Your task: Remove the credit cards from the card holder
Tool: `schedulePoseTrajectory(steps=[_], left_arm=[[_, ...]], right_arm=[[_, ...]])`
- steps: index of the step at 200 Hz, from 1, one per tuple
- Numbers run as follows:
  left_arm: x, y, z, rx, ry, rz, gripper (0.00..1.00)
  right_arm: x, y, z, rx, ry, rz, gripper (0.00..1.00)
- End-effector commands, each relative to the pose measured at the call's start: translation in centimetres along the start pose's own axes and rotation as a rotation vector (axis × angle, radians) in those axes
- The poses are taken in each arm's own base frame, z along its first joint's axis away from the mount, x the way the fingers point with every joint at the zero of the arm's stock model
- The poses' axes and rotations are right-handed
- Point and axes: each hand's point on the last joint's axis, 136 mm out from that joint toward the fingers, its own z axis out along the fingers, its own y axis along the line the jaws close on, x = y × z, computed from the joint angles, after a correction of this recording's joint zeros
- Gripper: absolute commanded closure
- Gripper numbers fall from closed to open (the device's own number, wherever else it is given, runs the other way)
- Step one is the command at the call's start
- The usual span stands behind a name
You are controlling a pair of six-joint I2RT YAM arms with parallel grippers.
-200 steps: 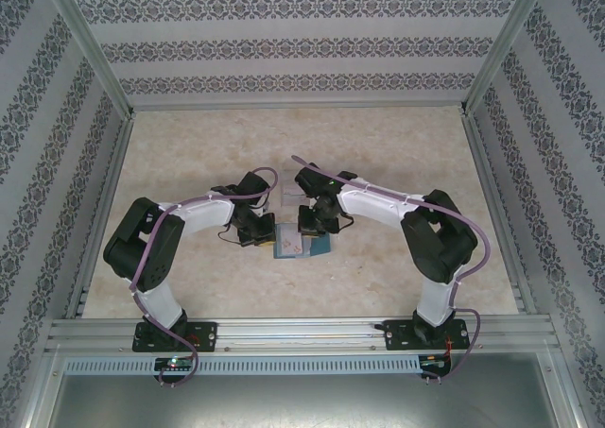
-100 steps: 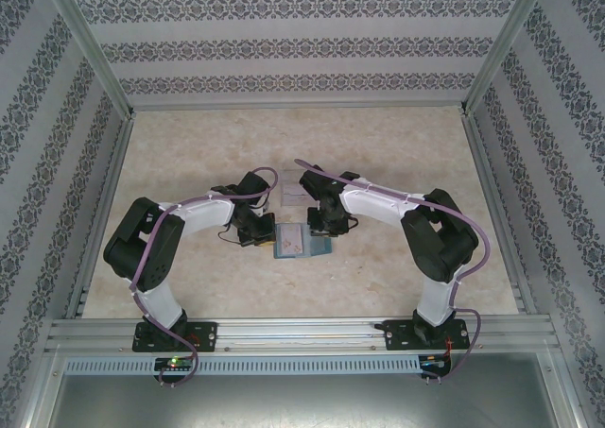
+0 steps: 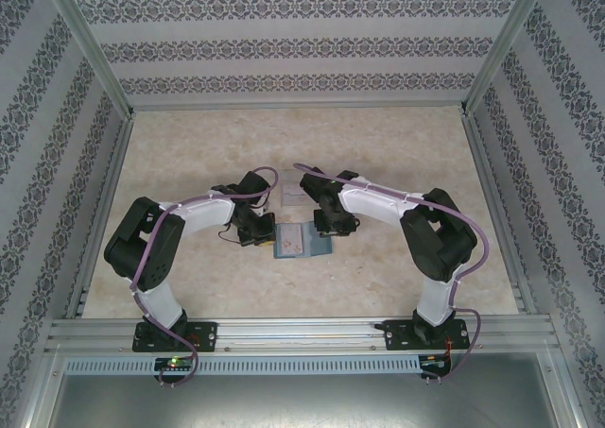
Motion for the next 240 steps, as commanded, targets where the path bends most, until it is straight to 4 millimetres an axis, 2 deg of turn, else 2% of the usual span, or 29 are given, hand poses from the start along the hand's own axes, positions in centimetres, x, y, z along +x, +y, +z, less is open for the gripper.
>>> schedulePoseTrajectory(steps=[1, 33, 56, 86, 112, 144, 198, 217, 240], left_arm=[[-0.1, -0.6, -0.7, -0.005, -0.004, 0.029, 1.00], [-0.5, -1.5, -2.0, 0.010, -0.031, 0.041, 1.00], [-0.6, -2.2, -2.6, 0.032, -0.042, 0.043, 1.00], [-0.4, -3.3, -2.6, 0.062, -0.039, 0.043, 1.00], [-0.3, -4.4, -2.3, 0.092, -0.032, 0.046, 1.00], [0.1, -5.5, -1.5, 0.115, -0.014, 0.055, 1.00], [0.9, -6.8, 0.0, 0.126, 0.015, 0.067, 1.00], [1.1, -6.7, 0.2, 0.115, 0.023, 0.071, 1.00], [1.1, -5.9, 0.6, 0.076, 0.024, 0.070, 1.00]], right_arm=[[-0.3, 0.5, -2.6, -0.017, -0.041, -0.024, 0.70], [-0.3, 2.4, -4.4, -0.127, -0.051, -0.022, 0.71], [-0.4, 4.1, -4.9, -0.227, -0.044, -0.013, 0.74], [0.0, 7.5, -4.3, -0.434, 0.019, 0.014, 0.78], [0.4, 9.0, -2.9, -0.549, 0.085, 0.050, 0.81], [0.8, 8.3, -0.7, -0.524, 0.117, 0.081, 0.83], [1.4, 4.7, 2.2, -0.376, 0.113, 0.110, 0.83], [1.5, 4.2, 2.3, -0.357, 0.110, 0.113, 0.83], [1.1, 4.7, 1.2, -0.388, 0.089, 0.111, 0.82]])
